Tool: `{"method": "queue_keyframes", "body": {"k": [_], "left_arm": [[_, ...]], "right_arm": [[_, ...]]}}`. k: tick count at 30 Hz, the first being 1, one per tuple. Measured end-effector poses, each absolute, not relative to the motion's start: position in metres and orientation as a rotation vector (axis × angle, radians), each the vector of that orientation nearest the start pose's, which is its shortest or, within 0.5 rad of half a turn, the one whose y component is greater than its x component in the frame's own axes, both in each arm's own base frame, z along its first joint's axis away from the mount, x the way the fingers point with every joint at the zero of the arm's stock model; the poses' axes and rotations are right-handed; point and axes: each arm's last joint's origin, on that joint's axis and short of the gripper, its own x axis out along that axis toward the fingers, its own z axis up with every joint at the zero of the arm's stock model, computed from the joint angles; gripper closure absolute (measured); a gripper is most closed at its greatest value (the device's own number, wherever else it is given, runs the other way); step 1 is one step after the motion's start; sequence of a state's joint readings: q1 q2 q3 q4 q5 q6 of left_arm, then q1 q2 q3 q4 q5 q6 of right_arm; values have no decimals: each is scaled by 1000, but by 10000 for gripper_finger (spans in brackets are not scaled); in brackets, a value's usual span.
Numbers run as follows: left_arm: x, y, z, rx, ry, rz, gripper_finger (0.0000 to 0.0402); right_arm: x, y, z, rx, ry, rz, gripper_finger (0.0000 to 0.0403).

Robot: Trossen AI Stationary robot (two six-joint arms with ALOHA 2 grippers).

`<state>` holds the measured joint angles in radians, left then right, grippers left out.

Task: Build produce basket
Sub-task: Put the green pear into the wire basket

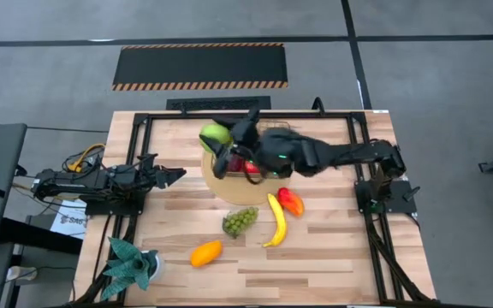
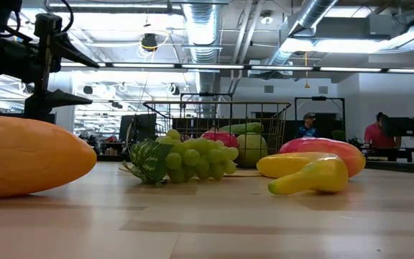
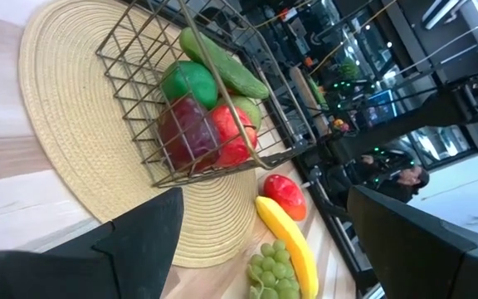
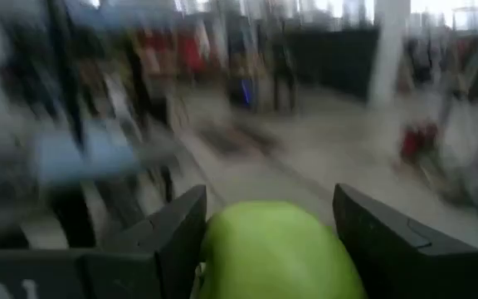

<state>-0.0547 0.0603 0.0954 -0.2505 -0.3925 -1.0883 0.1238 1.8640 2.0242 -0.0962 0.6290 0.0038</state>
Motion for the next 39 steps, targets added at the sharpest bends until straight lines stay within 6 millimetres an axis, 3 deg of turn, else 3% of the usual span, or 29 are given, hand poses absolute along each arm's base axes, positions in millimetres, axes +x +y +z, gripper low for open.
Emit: {"method": "queue_keyframes", "body": {"k": [7, 17, 22, 31, 39], "left_arm": [[92, 6, 168, -996, 8, 425, 74], [92, 6, 167, -977, 12, 430, 74], [92, 6, 167, -973, 13, 430, 74], [91, 8, 167, -932, -3, 472, 74], [91, 9, 167, -921, -20, 503, 74]], "right_arm": [[435, -10, 398, -26, 353, -615, 142], [475, -60, 297, -37, 741, -456, 142], [479, -80, 262, -84, 890, -394, 142], [479, -114, 246, -215, 950, -195, 142], [477, -136, 237, -223, 970, -186, 142]]}}
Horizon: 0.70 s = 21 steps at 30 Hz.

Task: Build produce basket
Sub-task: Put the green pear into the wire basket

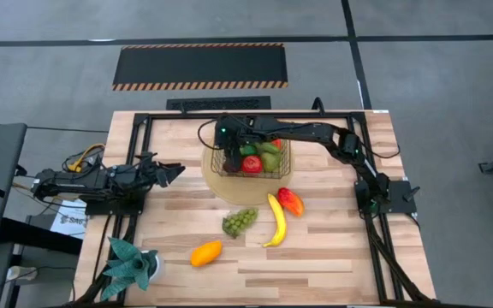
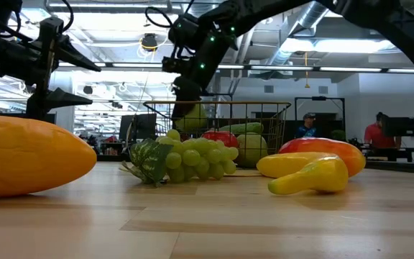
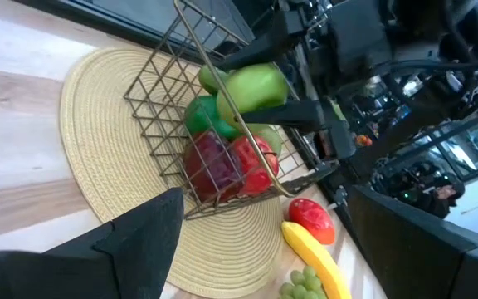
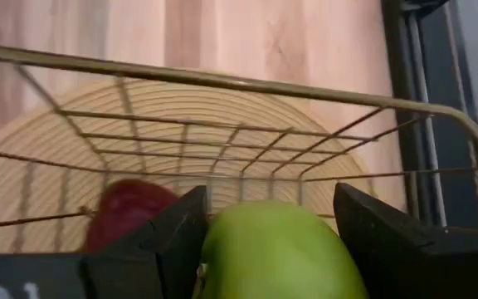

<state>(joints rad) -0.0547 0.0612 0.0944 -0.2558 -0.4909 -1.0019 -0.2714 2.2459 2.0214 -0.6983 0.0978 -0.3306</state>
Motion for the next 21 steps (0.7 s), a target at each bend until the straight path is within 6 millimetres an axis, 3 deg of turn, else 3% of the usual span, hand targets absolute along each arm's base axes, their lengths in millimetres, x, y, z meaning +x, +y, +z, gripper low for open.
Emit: {"method": "queue_keyframes", "body": {"k": [21], "left_arm": [[90, 11, 167, -904, -68, 586, 74]], "right_arm": [[475, -160, 240, -217, 895, -141, 140]]}}
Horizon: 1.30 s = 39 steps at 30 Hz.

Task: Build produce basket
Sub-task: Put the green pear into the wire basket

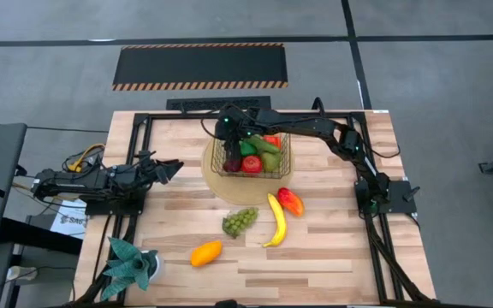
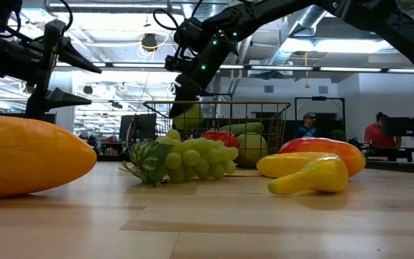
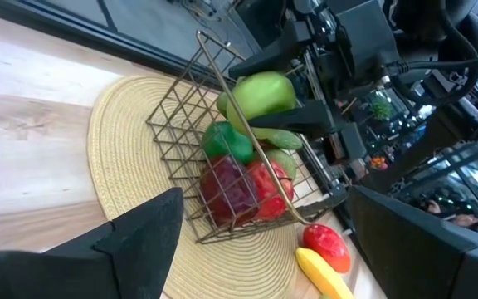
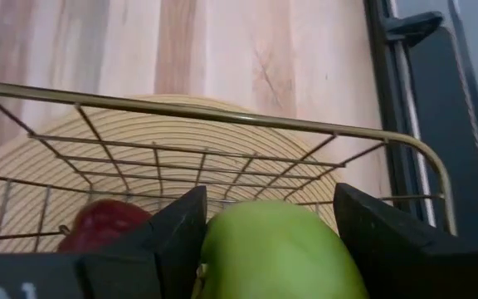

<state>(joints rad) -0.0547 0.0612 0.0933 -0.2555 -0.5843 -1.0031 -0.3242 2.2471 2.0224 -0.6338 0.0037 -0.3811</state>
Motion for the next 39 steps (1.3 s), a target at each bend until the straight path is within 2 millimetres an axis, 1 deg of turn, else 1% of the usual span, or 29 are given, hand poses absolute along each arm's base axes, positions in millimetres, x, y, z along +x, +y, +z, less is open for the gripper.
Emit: {"method": "queue_keyframes", "body": {"k": [6, 18, 21, 23, 24, 26, 32, 39], "left_arm": [[90, 11, 167, -901, -71, 592, 74], [90, 12, 167, -896, -75, 602, 74], [89, 12, 167, -895, -77, 604, 74], [89, 12, 167, -894, -80, 609, 74], [89, 12, 167, -893, -79, 609, 74], [89, 12, 167, -884, -77, 610, 74], [89, 12, 167, -877, -78, 616, 74], [89, 12, 167, -875, -81, 621, 74]], "right_arm": [[474, -162, 240, -214, 892, -129, 130], [473, -169, 241, -194, 876, -153, 128], [477, -170, 229, -182, 881, -156, 127], [476, -169, 216, -151, 942, -145, 127], [479, -168, 210, -152, 939, -141, 127], [480, -167, 204, -146, 956, -136, 127], [484, -168, 211, -172, 897, -151, 127], [481, -172, 209, -164, 921, -156, 126]]}}
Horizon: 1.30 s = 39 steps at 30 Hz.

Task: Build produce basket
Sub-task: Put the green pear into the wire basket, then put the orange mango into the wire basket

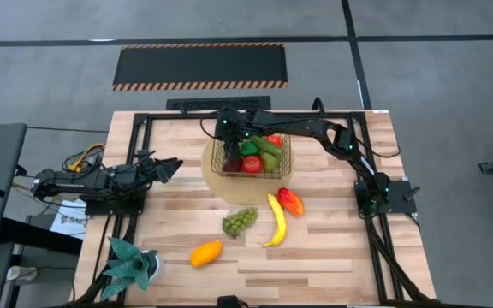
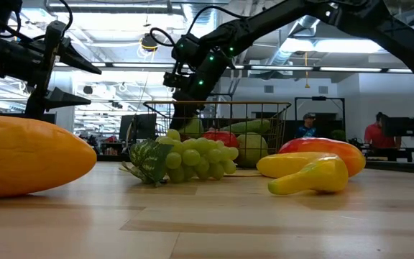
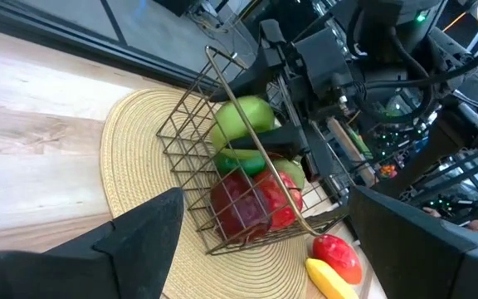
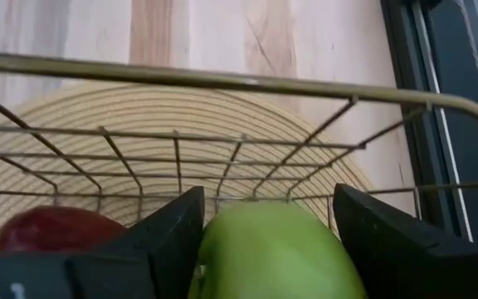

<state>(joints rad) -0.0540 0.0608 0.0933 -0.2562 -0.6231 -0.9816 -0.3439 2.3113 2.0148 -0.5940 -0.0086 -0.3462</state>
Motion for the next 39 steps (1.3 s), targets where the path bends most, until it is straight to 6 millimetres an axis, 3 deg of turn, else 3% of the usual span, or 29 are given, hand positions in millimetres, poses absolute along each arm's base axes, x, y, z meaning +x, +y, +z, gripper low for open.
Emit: {"method": "queue_keyframes", "body": {"k": [13, 15, 19, 21, 25, 29, 34, 36, 39], "left_arm": [[89, 12, 167, -867, -84, 631, 74], [89, 12, 167, -867, -84, 631, 74], [89, 12, 167, -867, -85, 632, 74], [89, 12, 167, -867, -84, 632, 74], [89, 12, 167, -867, -84, 630, 74], [89, 12, 167, -868, -83, 629, 74], [89, 12, 167, -874, -71, 606, 74], [90, 11, 167, -878, -61, 589, 74], [90, 11, 167, -885, -44, 568, 74]], "right_arm": [[480, -170, 213, -164, 933, -167, 58], [476, -168, 229, -133, 956, -174, 58], [453, -156, 299, -30, 966, -212, 63], [437, -146, 324, 47, 1011, -234, 64], [408, -119, 347, 259, 1142, -282, 64], [380, -77, 373, 377, 1232, -335, 64], [371, -17, 373, 449, 1252, -399, 64], [359, 7, 374, 433, 1268, -433, 65], [349, 37, 354, 398, 1301, -540, 65]]}}
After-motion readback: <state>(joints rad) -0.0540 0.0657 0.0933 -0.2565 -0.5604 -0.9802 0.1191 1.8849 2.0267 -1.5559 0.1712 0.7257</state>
